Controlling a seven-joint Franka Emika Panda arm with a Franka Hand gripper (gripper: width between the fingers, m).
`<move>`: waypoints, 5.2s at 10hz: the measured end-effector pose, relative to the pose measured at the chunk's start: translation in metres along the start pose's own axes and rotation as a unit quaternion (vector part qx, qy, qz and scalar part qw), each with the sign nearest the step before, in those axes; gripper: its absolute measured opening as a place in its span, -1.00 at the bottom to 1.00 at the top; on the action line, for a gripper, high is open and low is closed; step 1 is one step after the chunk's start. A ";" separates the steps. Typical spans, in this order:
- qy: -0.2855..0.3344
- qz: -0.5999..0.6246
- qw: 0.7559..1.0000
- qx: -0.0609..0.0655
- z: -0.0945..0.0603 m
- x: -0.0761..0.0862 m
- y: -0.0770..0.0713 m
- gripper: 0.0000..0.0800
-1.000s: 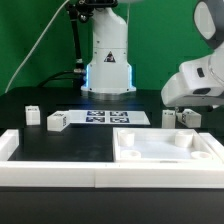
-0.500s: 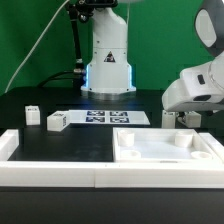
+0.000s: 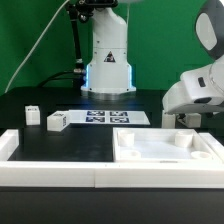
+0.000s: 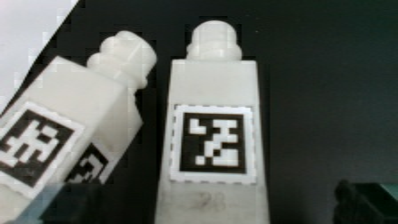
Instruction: Assemble one leg
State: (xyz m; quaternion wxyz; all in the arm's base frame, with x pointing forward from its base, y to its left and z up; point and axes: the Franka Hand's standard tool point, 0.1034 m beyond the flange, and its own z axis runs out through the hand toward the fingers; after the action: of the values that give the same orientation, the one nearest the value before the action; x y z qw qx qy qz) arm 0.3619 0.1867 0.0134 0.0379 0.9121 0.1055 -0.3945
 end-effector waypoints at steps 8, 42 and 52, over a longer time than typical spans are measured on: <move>0.003 0.008 1.000 0.000 0.011 0.000 0.000 -0.27; 0.568 -0.007 0.823 0.000 -0.202 0.009 0.113 -0.27; 0.632 -0.002 0.775 -0.003 -0.240 0.057 0.129 -0.27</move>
Offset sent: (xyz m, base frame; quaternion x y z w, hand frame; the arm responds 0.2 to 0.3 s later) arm -0.0046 0.0086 -0.0048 0.0028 0.0106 0.0352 0.9993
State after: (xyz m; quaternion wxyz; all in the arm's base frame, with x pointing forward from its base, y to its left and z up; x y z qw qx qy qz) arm 0.5998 0.1064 0.1351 -0.0348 0.9559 0.1085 0.2705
